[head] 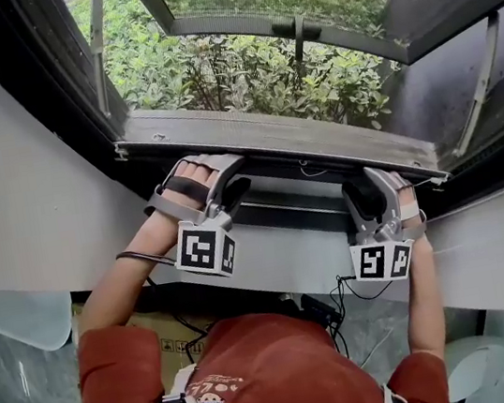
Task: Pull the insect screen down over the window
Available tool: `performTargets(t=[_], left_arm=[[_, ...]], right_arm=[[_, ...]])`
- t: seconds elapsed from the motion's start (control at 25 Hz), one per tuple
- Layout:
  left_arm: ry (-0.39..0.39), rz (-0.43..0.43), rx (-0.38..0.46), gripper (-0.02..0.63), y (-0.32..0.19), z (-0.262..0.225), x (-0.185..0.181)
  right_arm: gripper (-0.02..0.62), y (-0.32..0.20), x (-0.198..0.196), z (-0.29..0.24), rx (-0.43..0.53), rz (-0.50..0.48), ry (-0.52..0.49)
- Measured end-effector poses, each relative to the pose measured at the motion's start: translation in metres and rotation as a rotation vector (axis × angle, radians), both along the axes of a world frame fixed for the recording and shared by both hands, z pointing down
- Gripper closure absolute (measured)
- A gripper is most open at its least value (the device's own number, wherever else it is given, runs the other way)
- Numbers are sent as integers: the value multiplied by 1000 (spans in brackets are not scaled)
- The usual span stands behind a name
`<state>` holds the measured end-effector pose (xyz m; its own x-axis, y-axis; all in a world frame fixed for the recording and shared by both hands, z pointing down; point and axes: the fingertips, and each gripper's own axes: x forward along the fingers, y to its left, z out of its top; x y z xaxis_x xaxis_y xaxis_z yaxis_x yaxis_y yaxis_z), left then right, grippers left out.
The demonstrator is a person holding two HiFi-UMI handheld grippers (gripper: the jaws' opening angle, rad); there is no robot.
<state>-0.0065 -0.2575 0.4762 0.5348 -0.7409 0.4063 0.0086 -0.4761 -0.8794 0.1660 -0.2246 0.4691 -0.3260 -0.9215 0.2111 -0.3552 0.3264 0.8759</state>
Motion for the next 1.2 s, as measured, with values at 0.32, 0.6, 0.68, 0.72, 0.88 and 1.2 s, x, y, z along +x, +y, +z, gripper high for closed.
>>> performTargets(t=[0.32,0.6,0.68,0.72,0.88,1.2], left_arm=[[1,0,-7,377,4,-1,1],[-13,5,-29,377,4,-1,1],[-14,9,-37,378,4,-1,1],[-14,12,-44,379,4,-1,1],[-15,25,-81,380,1,0,1],[5,12,-83,383,-1,6,1]], right_arm=[[367,6,0,-1,4,12,-13],[360,5,1,1,38,25,-26],[362,5,0,1,42,23,-27],[360,4,0,1,41,22,-27],[360,2,1,2,-2,19,-8],[356,0,-1,8,-24,13,-28]])
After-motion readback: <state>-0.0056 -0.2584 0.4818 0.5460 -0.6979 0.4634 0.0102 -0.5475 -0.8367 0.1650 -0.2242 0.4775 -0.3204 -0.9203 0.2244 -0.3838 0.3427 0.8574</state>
